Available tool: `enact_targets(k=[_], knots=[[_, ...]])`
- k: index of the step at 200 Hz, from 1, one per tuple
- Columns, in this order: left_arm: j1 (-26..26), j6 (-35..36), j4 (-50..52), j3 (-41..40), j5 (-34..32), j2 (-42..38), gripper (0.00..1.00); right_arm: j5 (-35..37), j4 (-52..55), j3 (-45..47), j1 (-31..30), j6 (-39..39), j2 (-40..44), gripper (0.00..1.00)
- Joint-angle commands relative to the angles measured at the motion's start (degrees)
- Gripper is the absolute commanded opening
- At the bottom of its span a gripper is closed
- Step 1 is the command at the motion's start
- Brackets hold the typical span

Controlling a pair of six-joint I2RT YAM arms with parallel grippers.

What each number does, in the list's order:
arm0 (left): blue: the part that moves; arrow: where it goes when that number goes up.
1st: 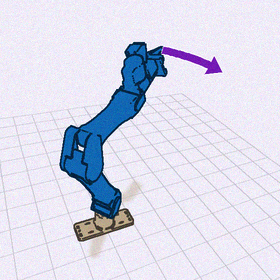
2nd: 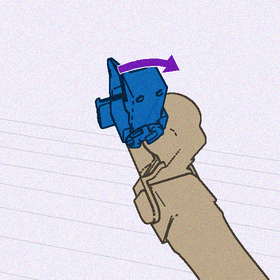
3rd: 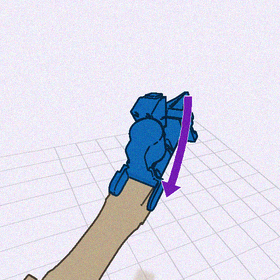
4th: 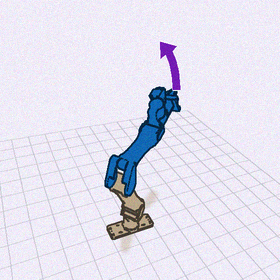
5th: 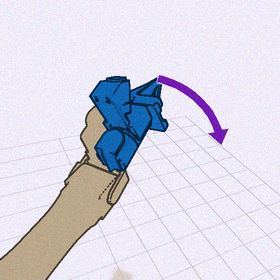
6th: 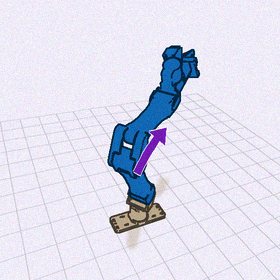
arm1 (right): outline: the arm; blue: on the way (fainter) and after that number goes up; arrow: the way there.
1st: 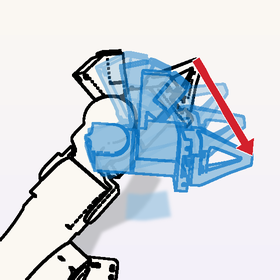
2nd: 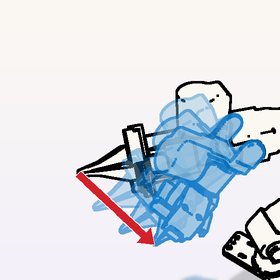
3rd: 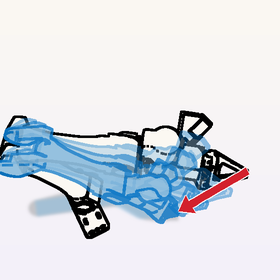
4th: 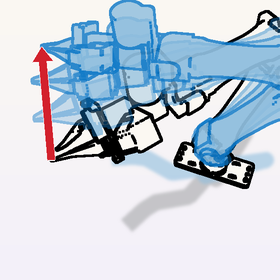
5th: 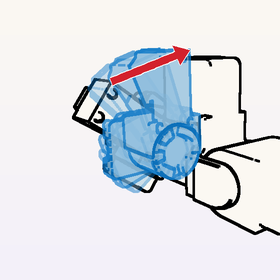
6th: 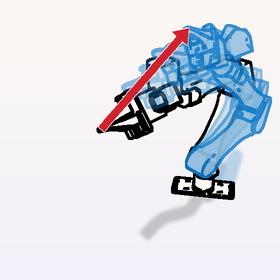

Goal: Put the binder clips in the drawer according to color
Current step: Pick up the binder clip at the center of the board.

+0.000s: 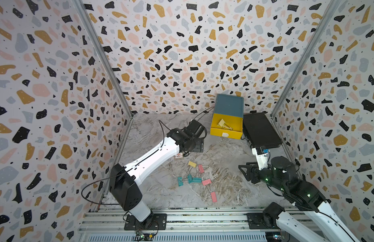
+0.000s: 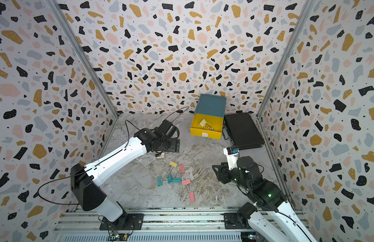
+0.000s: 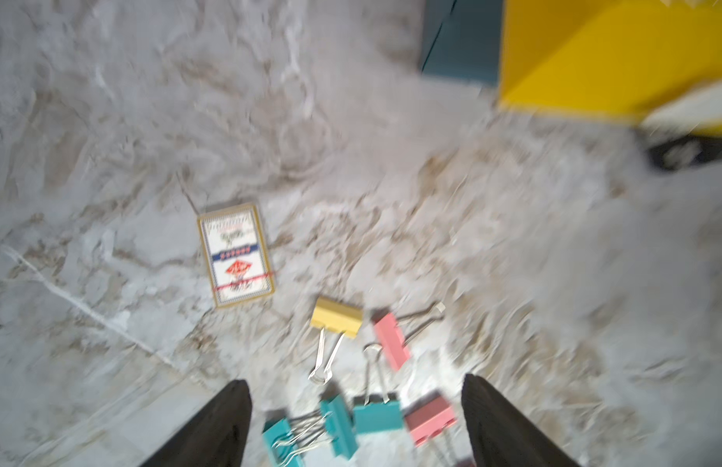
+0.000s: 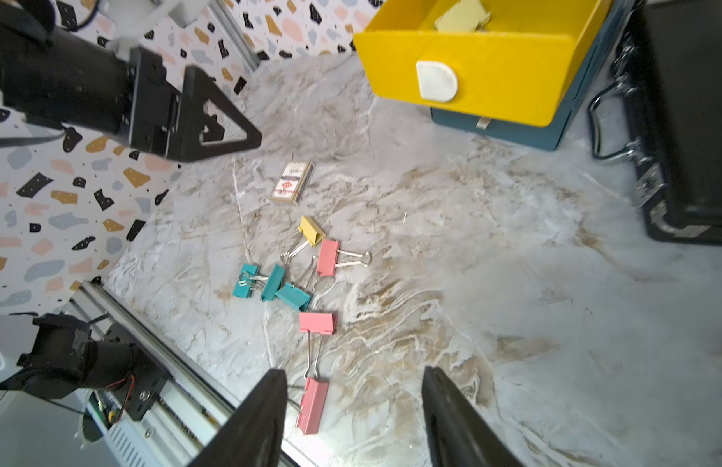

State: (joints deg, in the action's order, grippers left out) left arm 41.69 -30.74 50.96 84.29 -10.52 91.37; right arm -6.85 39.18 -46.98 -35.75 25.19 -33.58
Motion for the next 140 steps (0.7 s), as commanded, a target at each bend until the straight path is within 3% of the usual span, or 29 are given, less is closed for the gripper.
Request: enact_targets(k=[1, 51, 94, 140], knots=[[-0.9, 12.0, -4.7, -7.0, 3.7, -3.0, 0.88, -4.8, 1.4, -0.6, -0.2, 1.1, -0.3, 0.58], [-1.5, 23.6, -8.6, -13.8, 6.5, -1.3, 0.91, -9.3, 1.0, -0.9, -0.2, 1.3, -0.2, 0.59], [-1.9, 25.3, -13.4, -15.8, 10.0, 3.4, 0.87, -11.1, 0.2, -0.7, -0.2, 2.5, 1.0, 0.59], [-2.2, 24.5, -14.6, -14.9, 6.9, 8.8, 0.84, -11.1, -0.1, -0.7, -0.2, 3.3, 1.1, 0.59]])
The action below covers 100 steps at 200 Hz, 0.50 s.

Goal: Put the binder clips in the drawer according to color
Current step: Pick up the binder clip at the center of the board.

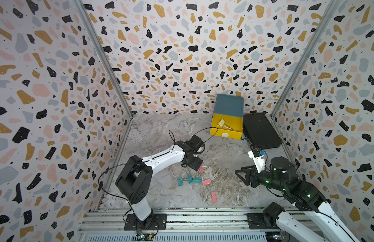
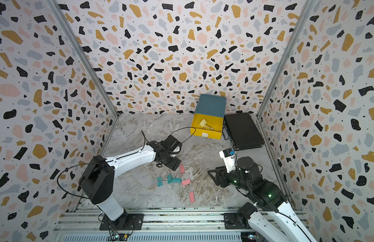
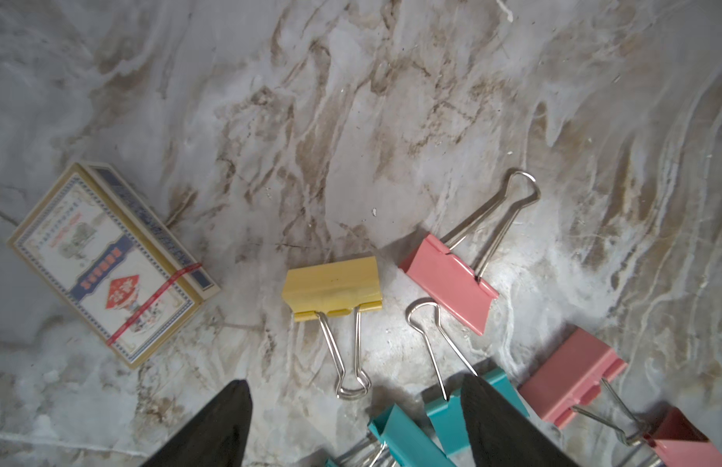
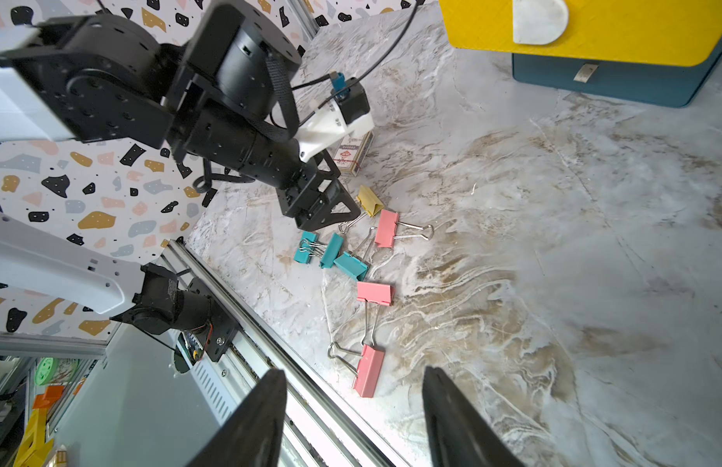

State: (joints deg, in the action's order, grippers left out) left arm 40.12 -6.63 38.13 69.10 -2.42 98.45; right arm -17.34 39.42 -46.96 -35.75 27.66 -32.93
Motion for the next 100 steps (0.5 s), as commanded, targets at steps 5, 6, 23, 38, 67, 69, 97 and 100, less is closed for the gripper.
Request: enact_targets(k=[5, 6, 23, 38, 67, 69, 97, 100], knots=[[-0.8, 0.0, -1.9, 0.1, -1.4, 2.1, 0.84, -0.6, -0.5, -0.6, -0.2, 0.9, 0.5, 0.59], [-0.8, -0.1, -2.1, 0.1, -1.5, 2.1, 0.83, -0.7, -0.6, -0.6, -0.2, 0.9, 0.5, 0.59], [-1.5, -1.0, -4.2, -1.1, -0.9, 2.6, 0.81, -0.5, -0.9, -0.3, -0.2, 1.1, 0.5, 0.59], [-2.0, -1.4, -5.7, -1.4, -0.4, 3.4, 0.78, -0.6, -1.2, -0.1, -0.2, 1.3, 0.4, 0.59], [-2.9, -2.2, -7.7, -1.4, 1.1, 5.1, 0.76, -0.5, -1.2, 0.1, -0.3, 1.3, 0.4, 0.59], [-2.9, -2.3, -7.8, -1.4, 1.2, 5.2, 0.76, -0.5, -1.3, 0.1, -0.2, 1.3, 0.4, 0.59], [-3.0, -2.8, -8.7, -0.8, 2.2, 7.6, 0.74, -0.3, -1.0, 0.1, -0.2, 1.3, 0.4, 0.59], [-3.0, -2.9, -8.8, -0.8, 2.3, 7.7, 0.73, -0.3, -1.0, 0.1, -0.2, 1.3, 0.4, 0.59]])
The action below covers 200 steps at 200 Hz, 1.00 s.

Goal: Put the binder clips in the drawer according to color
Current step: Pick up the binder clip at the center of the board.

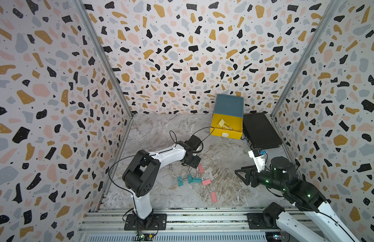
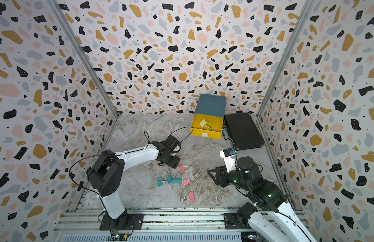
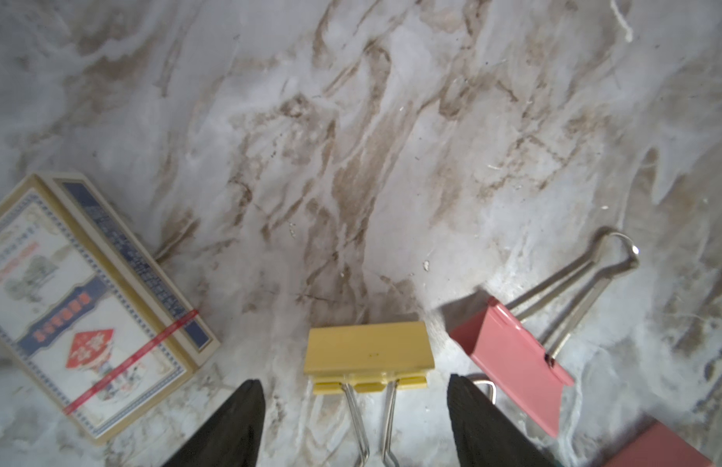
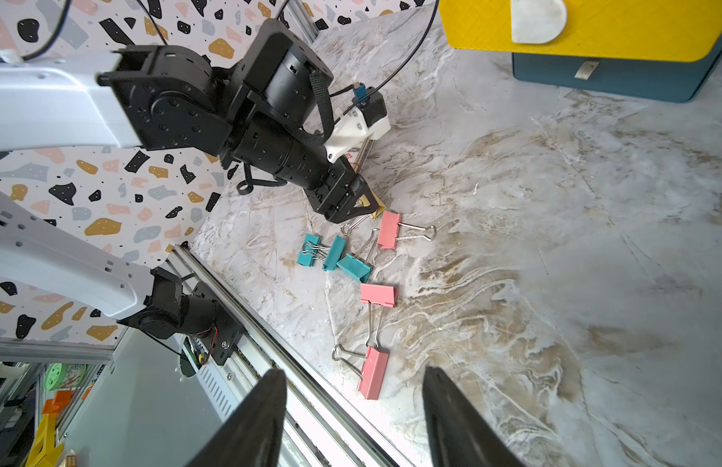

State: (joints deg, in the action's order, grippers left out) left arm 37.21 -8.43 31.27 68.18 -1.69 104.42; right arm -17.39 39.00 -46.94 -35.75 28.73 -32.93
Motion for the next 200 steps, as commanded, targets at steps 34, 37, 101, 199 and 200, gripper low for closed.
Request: enact_targets(k=[34, 37, 101, 199, 200], knots=[[-0.1, -1.9, -3.1, 0.2, 1.5, 3.2, 0.69, 0.1, -0.3, 0.3, -0.2, 0.2, 0.5, 0.59], [-0.1, -1.9, -3.1, 0.2, 1.6, 3.4, 0.68, 0.2, -0.3, 0.3, -0.2, 0.2, 0.5, 0.59], [-0.1, -3.0, -4.5, -0.7, 0.0, 1.9, 0.47, 0.4, -0.5, 1.1, -0.3, 0.2, 0.8, 0.59], [0.2, -7.8, 5.6, 19.7, 0.4, -10.9, 0.41, 7.6, -5.8, -1.1, -0.2, -4.5, 6.3, 0.60], [0.2, -7.9, 5.6, 20.2, 0.4, -11.0, 0.41, 7.8, -5.8, -1.2, -0.2, -4.5, 6.2, 0.60]])
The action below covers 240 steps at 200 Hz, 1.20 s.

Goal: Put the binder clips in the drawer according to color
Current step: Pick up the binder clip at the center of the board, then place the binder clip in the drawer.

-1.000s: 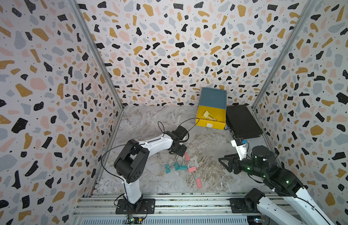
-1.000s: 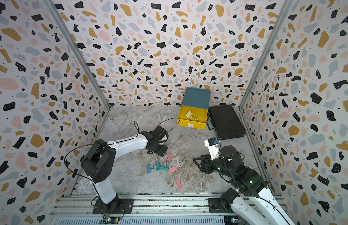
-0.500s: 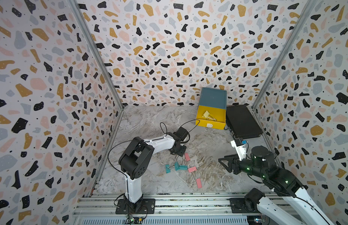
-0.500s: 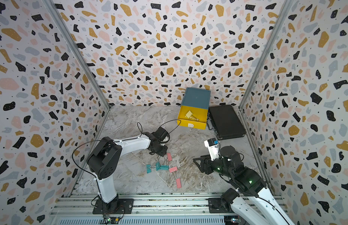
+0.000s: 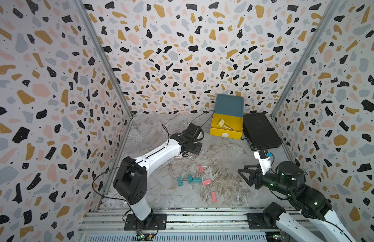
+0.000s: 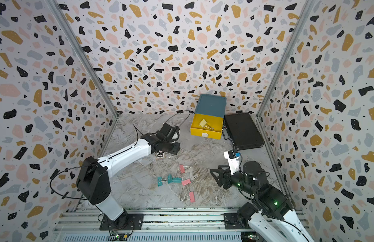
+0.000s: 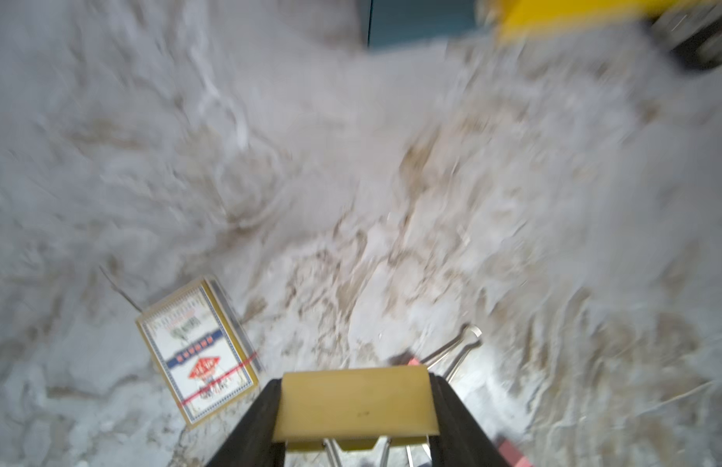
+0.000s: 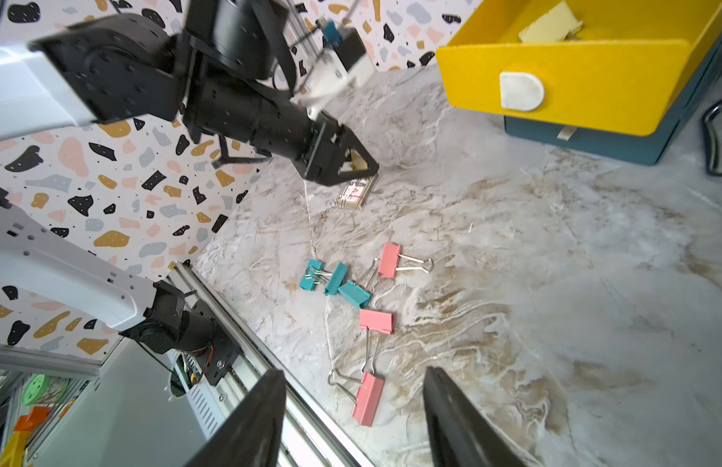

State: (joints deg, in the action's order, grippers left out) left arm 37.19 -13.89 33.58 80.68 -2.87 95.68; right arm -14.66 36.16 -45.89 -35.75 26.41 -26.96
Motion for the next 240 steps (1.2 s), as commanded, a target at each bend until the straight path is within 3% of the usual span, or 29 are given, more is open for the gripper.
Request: enact_targets(k=[1, 47, 93, 140, 206, 222, 240], knots=[[0.3, -2.5, 3.3, 7.9, 1.8, -2.2, 0.41, 5.3, -3.1, -2.2, -0.2, -2.3, 0.3, 0.60], [2.4, -8.7, 1.3, 26.6, 5.8, 4.5, 0.40, 14.5, -7.3, -3.4, -0.2, -3.2, 1.4, 0.59], [3.6, -14.7, 1.0, 47.4, 7.9, 20.2, 0.37, 14.4, -7.5, -3.7, -0.2, -2.4, 1.4, 0.59], [5.2, -20.7, -10.6, 52.0, 4.6, 29.0, 0.29, 14.4, -5.0, -2.0, -0.2, -1.3, 4.1, 0.59], [6.8, -23.8, -9.5, 59.1, 0.7, 38.1, 0.22, 14.0, -2.2, -1.2, -0.2, -0.8, 5.4, 0.58], [6.7, -24.0, -8.0, 59.7, 1.1, 38.3, 0.28, 14.6, -2.0, -0.8, -0.2, -0.6, 4.9, 0.59], [6.7, -24.1, -7.4, 59.7, 1.4, 37.9, 0.48, 15.2, -2.0, -0.6, -0.2, 0.6, 3.2, 0.59]])
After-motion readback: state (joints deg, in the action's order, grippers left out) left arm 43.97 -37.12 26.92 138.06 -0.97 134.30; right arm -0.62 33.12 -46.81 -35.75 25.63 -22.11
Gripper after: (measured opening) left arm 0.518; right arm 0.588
